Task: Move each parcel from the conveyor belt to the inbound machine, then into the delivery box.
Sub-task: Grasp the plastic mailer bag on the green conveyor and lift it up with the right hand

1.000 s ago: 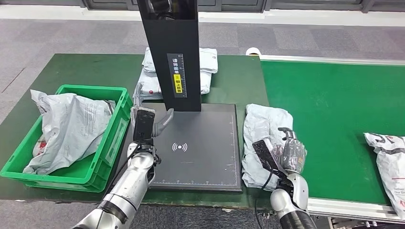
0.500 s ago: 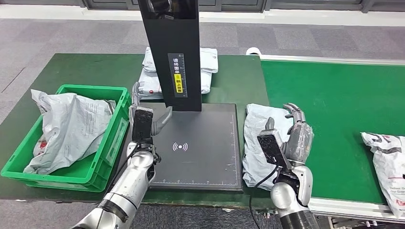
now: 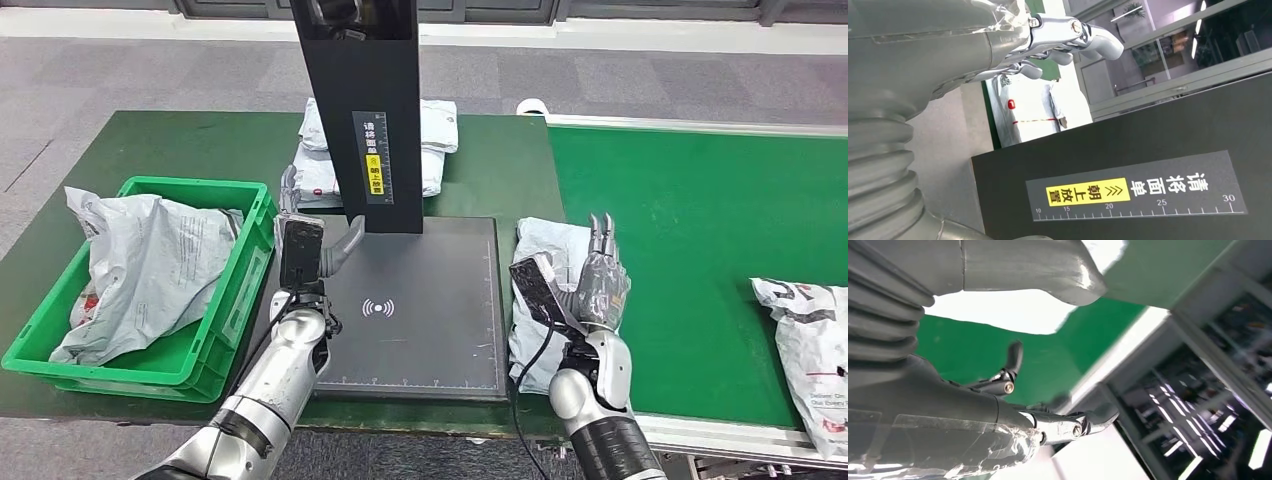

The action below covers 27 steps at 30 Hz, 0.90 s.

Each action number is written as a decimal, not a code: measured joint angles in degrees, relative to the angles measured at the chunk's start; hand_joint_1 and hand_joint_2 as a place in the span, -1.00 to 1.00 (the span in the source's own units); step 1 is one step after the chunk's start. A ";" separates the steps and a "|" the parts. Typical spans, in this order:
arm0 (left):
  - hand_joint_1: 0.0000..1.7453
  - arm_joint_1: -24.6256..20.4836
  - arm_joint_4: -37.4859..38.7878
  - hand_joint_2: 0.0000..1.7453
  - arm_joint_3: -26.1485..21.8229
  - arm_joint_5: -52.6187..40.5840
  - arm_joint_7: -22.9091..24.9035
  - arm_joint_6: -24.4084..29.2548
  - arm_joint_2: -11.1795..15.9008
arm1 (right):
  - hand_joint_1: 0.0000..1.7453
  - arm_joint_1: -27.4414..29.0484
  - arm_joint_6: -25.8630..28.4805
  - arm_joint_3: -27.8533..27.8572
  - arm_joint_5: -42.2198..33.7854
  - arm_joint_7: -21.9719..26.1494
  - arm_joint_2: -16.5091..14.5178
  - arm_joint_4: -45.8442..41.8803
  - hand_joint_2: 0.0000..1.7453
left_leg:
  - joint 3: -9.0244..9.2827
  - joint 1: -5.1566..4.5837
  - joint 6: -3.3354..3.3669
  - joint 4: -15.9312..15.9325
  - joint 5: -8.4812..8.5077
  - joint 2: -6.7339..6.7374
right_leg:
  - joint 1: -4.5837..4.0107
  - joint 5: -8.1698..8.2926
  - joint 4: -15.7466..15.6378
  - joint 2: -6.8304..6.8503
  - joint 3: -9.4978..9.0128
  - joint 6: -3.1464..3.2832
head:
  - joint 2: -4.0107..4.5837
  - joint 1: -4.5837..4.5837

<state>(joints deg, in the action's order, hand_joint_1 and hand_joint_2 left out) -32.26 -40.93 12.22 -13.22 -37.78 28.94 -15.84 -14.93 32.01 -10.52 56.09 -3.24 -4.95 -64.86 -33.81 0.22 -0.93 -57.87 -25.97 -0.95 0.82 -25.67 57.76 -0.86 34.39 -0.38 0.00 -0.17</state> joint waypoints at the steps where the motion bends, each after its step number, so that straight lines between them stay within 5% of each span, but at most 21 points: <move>1: -1.00 0.00 0.07 1.00 0.00 0.04 -0.06 0.01 0.01 | -1.00 0.15 -0.11 0.10 0.53 -0.61 0.08 0.75 0.00 | -0.02 0.00 0.00 0.00 0.00 0.00 | 0.00 0.00 0.00 0.00 0.02 0.00 | 0.00 0.00; 3: -1.00 0.00 0.13 1.00 0.00 0.07 -0.13 0.01 0.02 | -1.00 0.55 -0.43 0.30 1.33 -1.49 0.16 1.98 -1.00 | -0.04 0.00 0.00 0.00 0.00 0.00 | 0.00 0.00 0.00 0.00 0.04 0.00 | 0.00 0.00; 18: -1.00 0.45 -0.40 1.00 0.00 -0.71 0.89 -0.16 0.53 | -1.00 3.65 -8.09 0.81 6.57 -5.55 0.04 3.83 -1.00 | -0.09 0.01 0.00 0.00 0.00 0.00 | -0.01 -0.01 0.00 0.00 0.07 0.00 | 0.00 0.00; 22: -1.00 0.56 -0.70 1.00 0.00 -0.97 1.28 -0.78 0.67 | -1.00 3.73 -14.15 0.66 9.15 -8.49 -0.26 5.06 1.00 | -0.09 0.01 0.00 0.00 0.00 -0.01 | -0.01 -0.01 0.00 0.02 0.07 0.00 | 0.00 0.00; 27: -1.00 0.54 -0.70 1.00 0.00 -1.07 1.53 -1.42 0.84 | -1.00 3.62 -19.31 0.03 11.53 -11.05 -0.28 8.65 1.00 | -0.09 0.01 0.00 0.00 0.00 -0.02 | -0.01 -0.01 0.00 0.02 0.08 0.00 | 0.00 0.00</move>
<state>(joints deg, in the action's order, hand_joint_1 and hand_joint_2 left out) -31.72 -41.64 12.22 -14.29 -36.24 27.52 -15.00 -11.31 12.70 -10.50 67.61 -14.29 -5.22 -56.22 -33.91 0.23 -0.93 -57.87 -25.97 -0.97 0.81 -25.67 57.76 -0.84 34.47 -0.37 0.00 -0.17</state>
